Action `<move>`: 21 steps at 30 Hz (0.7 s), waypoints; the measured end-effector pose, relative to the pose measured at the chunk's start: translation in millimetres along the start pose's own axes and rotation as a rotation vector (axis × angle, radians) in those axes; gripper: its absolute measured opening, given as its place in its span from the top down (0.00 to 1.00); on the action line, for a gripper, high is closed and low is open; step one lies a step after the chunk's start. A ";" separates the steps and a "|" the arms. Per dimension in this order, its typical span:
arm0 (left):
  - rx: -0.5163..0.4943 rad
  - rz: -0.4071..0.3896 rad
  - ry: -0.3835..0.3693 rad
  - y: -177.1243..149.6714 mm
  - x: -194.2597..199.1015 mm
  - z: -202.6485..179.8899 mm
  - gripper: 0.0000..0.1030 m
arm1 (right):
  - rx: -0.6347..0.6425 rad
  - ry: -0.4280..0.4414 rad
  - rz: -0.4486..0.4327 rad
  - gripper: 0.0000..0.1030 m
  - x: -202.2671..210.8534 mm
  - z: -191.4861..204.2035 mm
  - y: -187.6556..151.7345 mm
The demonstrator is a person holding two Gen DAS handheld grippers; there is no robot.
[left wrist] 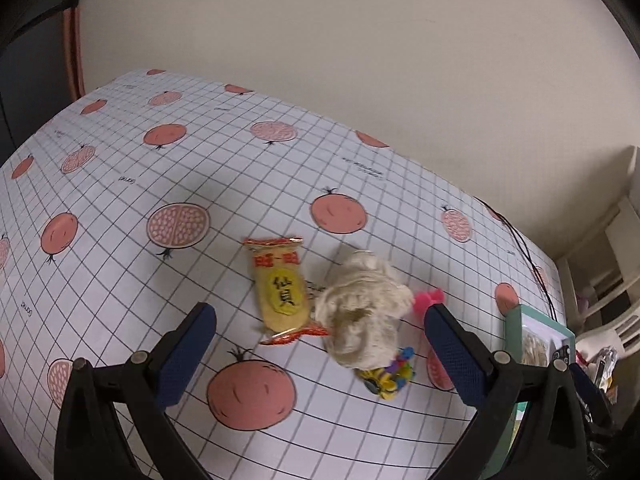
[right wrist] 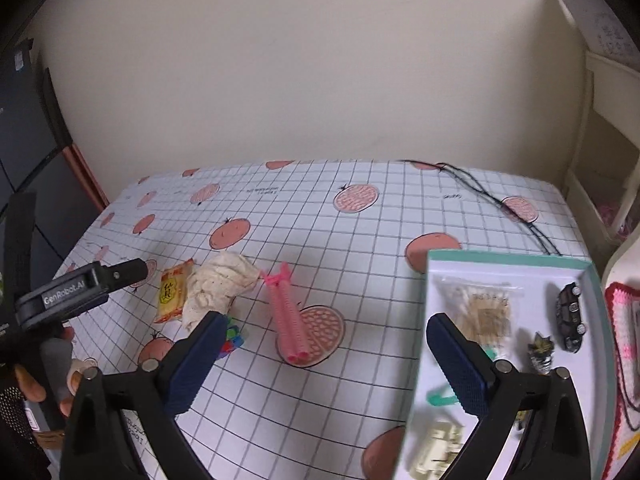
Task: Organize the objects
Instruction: 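Move both open tools from the tray back to the remaining toys, then grasp the yellow snack packet with left gripper while right grasps the pink hair curler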
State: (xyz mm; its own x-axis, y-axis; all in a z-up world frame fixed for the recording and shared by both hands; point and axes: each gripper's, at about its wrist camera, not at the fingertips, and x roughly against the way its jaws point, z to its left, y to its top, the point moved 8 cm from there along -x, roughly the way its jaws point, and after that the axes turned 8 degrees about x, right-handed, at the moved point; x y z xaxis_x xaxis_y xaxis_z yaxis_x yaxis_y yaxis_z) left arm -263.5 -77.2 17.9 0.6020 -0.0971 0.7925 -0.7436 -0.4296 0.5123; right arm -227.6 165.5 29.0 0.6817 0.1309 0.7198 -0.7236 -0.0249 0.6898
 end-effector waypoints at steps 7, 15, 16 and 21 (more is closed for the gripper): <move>0.021 0.035 0.002 -4.8 -16.0 8.6 0.00 | 0.002 -0.004 0.064 0.08 -22.1 7.2 -14.5; 0.058 0.062 0.060 -0.7 -49.9 27.9 0.15 | 0.002 -0.002 0.120 0.18 -55.5 13.4 -20.8; 0.071 0.072 0.069 -0.5 -55.7 31.6 0.16 | 0.008 0.007 0.124 0.19 -59.6 16.5 -20.1; 0.079 0.079 0.093 3.5 -71.1 41.0 0.26 | 0.025 0.014 0.145 0.25 -77.2 24.6 -18.9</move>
State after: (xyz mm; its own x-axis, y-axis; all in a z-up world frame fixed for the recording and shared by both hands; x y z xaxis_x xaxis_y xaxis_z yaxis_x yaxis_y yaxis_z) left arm -296.9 -108.6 -50.3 0.5105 -0.0513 0.8583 -0.7602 -0.4934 0.4227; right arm -263.9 131.5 -37.7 0.5682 0.1383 0.8111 -0.8114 -0.0695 0.5803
